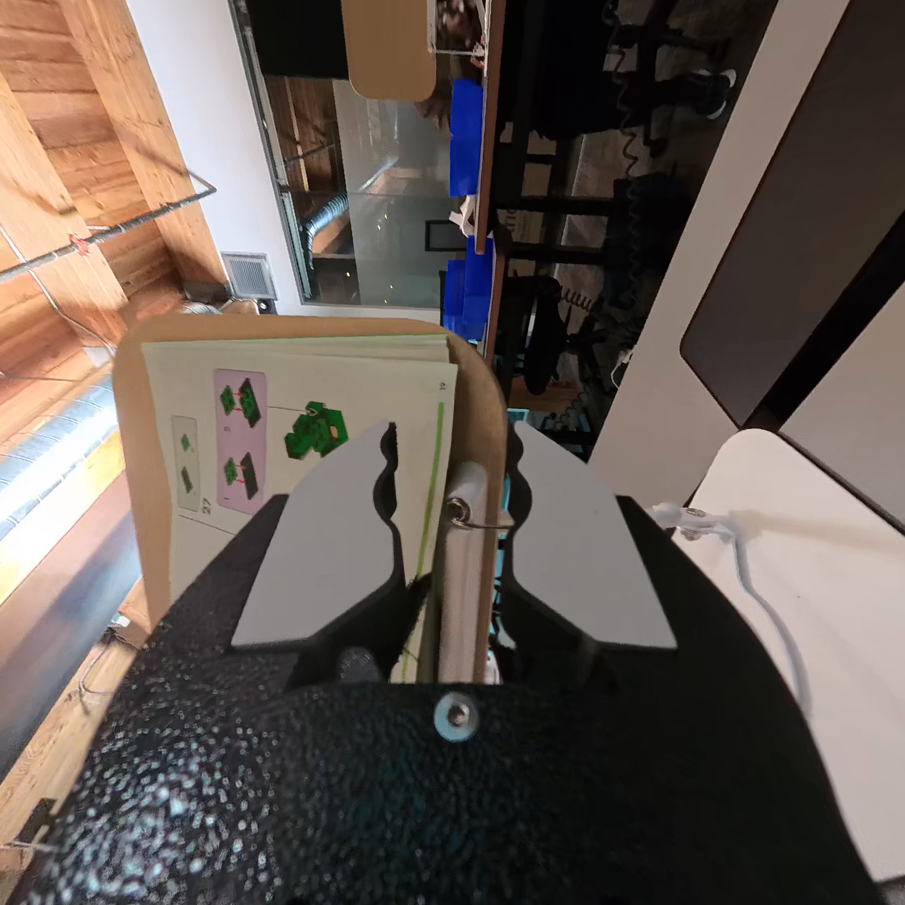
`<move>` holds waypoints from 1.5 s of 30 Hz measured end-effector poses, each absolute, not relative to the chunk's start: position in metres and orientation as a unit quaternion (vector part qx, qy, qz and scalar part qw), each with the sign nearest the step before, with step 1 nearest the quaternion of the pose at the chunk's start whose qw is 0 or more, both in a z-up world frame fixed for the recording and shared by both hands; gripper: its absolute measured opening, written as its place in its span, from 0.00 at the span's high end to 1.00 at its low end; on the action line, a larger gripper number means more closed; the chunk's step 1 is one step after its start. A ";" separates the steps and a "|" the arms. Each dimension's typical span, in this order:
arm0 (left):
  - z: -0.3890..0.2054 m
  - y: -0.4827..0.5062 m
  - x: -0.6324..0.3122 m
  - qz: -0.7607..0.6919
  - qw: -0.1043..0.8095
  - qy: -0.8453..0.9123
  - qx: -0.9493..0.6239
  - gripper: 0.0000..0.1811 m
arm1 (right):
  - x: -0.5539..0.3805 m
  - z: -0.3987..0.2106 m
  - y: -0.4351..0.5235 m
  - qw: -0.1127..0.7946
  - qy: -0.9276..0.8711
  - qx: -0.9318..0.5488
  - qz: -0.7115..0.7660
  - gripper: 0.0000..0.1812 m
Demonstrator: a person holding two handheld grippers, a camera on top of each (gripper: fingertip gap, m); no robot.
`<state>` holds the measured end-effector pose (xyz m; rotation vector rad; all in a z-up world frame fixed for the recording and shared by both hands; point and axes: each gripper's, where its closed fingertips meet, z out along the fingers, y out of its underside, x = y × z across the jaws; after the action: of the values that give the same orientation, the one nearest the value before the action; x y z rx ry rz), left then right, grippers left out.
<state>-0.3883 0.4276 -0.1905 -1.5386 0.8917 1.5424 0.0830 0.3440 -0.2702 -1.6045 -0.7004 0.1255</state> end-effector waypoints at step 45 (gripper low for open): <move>-0.140 0.210 -0.502 0.018 0.850 -0.340 -0.402 1.00 | 0.076 -0.268 0.340 0.642 -0.320 -0.695 0.053 0.84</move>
<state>-0.5018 0.2096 -0.1403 -0.8469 -0.7168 0.0370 0.0755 0.3402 -0.2676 -1.5843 -0.7284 0.1210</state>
